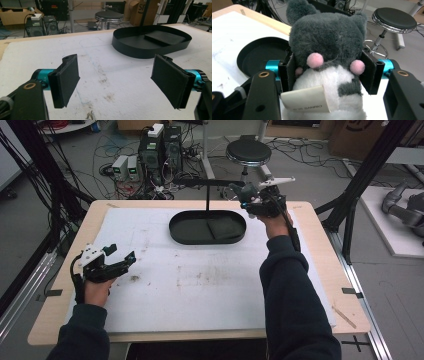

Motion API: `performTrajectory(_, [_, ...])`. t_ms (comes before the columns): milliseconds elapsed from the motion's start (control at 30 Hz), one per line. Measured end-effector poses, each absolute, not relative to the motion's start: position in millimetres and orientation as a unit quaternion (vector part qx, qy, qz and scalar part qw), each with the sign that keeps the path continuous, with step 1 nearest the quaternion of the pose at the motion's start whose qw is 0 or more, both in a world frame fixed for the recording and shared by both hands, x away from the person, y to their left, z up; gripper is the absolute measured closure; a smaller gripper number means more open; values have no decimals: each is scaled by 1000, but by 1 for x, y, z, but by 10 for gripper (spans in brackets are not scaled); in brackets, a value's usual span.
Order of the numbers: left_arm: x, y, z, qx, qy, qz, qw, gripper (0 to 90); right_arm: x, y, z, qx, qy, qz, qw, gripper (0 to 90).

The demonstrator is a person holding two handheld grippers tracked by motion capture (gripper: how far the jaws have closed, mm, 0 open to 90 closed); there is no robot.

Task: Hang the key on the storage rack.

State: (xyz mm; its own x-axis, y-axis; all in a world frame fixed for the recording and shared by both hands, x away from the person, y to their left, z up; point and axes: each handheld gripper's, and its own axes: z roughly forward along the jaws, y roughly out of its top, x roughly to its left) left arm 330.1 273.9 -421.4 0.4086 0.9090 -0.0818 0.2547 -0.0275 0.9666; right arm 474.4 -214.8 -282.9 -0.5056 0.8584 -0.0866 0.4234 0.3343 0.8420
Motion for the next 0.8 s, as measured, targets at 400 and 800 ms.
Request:
performTrajectory(400, [330,277,-421,645,452,306,535,217,494,-220,-290,467,746,360,310,403])
performTrajectory(800, [329,277,-421,645,451,306,535,217,509,-199,-322,464,789,267,303,404])
